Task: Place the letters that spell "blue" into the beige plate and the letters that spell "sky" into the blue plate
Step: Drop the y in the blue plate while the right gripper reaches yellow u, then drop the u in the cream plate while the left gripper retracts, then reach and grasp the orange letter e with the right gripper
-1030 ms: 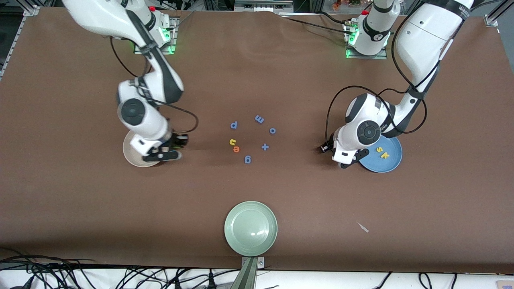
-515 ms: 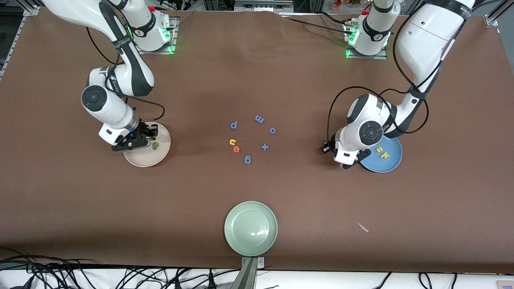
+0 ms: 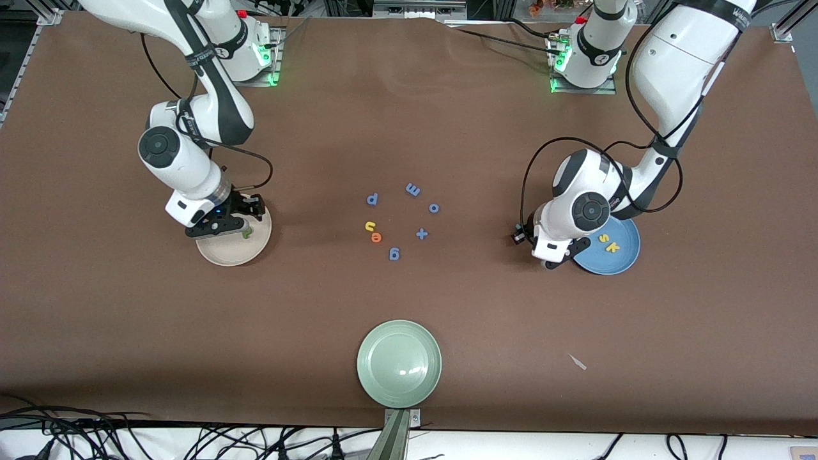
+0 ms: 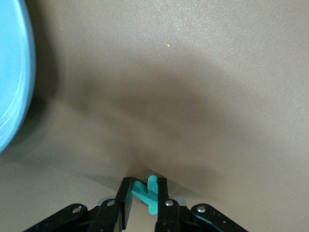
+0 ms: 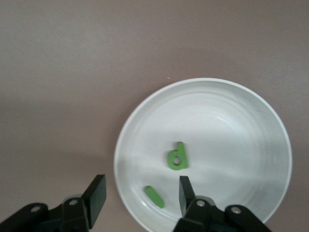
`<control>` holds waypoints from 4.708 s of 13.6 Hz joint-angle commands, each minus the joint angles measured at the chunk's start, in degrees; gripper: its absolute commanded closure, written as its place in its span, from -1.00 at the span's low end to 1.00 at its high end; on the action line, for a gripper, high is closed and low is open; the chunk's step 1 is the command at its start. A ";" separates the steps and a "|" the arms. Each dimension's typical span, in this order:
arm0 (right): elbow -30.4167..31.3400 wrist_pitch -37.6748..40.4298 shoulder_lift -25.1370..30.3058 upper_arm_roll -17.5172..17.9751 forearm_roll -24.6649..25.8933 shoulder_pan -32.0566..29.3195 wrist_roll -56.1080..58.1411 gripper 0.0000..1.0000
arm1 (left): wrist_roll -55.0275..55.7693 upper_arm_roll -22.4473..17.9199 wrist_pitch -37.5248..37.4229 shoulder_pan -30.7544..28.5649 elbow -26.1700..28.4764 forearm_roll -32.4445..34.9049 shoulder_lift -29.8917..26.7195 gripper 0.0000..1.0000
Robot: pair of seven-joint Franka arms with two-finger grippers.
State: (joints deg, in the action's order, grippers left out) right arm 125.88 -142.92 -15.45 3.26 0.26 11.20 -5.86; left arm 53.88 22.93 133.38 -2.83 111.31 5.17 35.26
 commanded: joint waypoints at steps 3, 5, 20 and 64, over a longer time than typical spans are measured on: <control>-12.65 3.35 -8.87 0.26 -0.26 10.92 -19.66 -0.41 | -0.09 -0.25 0.31 0.02 1.11 -0.25 -1.77 0.78; -16.61 3.09 -12.74 0.26 0.09 16.29 -30.56 -0.42 | -0.01 -0.17 -0.13 0.02 0.67 1.23 -2.12 0.84; -24.63 -1.31 -23.92 0.26 8.89 24.66 -54.17 -0.44 | -33.75 -0.96 -17.10 -11.49 -6.89 10.65 -4.32 -1.00; -25.73 3.08 -18.88 -0.62 2.04 20.69 -38.67 -0.81 | -53.09 -20.12 -40.65 5.47 -15.24 -7.10 -35.79 -1.00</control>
State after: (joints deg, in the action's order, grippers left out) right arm 110.28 -141.41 -26.65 2.14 3.97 30.69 -39.89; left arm 1.78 3.00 93.44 2.53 96.53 -1.09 -0.21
